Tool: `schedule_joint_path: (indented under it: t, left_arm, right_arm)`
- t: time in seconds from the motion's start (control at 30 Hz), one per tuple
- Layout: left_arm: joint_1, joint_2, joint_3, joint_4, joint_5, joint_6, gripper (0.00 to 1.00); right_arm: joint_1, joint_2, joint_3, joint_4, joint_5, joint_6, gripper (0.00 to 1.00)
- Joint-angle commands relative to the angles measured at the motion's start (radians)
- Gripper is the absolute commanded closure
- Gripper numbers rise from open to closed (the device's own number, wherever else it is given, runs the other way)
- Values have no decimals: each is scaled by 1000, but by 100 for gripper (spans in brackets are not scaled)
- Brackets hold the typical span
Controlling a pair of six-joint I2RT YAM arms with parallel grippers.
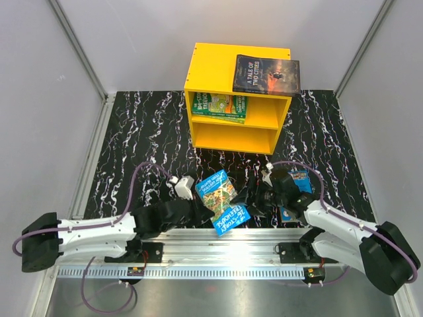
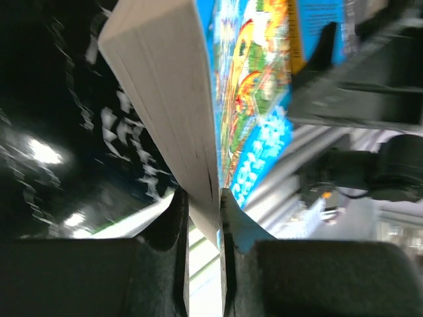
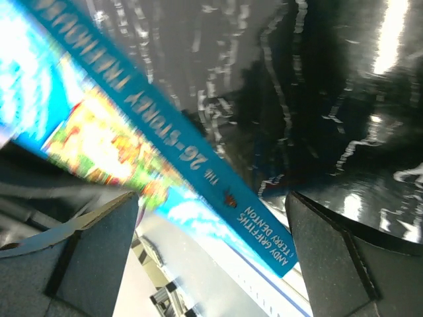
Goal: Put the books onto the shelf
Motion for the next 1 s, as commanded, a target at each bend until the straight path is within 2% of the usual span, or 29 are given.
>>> schedule_joint_path:
  t: [0.0,0.17,0.27,0.3,0.4,0.43,0.47,0.53,0.67,0.8,0.97]
  left_arm:
    - [47,61,67,145,182,175,100]
    - [47,237,82,289,331,174,100]
    - [47,294,102,300,371,195,100]
    - [49,303,122,285,370,208,100]
    - [47,342,167,205,376,264,100]
    - [49,364,206,166,379,280,100]
    - [49,375,227,145,389,295,100]
    - [49,415,303,71,394,346,95]
    - [49,467,424,-33,399,438,94]
    - [49,487,486,-63,403,470,94]
    - [57,480,524,-126,368,499,93]
  right_arm:
    - [32,-31,-6,193,-155,72,0]
    - [63,-43,4,339,-223,118,7]
    - [75,-77,3,327,-225,117,30]
    - [75,-88,3,321,-229,114,51]
    - [81,-129,7,278,-248,101,80]
    - [84,-152,7,272,-255,92,95]
    - [92,-163,10,253,-266,89,100]
    - [106,-195,18,252,-287,83,100]
    - [159,-215,79,197,-331,46,100]
    - [198,-205,158,103,-294,6,100]
    - [227,-206,176,33,-243,-6,100]
